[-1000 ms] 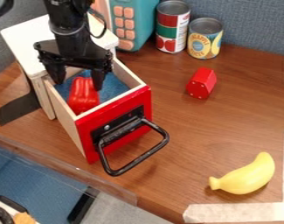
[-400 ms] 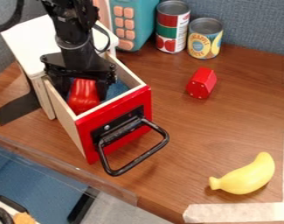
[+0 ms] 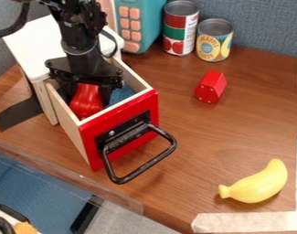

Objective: Move the red object to the middle of the table

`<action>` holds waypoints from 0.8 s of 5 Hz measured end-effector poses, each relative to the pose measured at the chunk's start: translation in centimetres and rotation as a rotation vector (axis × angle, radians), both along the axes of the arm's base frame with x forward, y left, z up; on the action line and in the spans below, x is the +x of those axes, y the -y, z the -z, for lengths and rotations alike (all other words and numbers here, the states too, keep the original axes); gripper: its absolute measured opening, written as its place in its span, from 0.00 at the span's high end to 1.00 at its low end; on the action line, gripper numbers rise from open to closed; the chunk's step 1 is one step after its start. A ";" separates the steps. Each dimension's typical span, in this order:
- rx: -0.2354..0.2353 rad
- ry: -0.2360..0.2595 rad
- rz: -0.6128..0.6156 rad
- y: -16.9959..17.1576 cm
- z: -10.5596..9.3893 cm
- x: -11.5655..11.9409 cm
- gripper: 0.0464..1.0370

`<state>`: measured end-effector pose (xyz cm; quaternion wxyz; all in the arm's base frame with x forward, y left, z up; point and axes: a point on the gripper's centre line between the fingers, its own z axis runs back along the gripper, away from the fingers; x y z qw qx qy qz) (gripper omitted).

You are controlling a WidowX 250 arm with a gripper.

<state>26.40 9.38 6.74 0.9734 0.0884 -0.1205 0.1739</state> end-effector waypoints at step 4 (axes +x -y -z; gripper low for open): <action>-0.078 0.083 0.090 3.6 -5.9 -1.6 0.27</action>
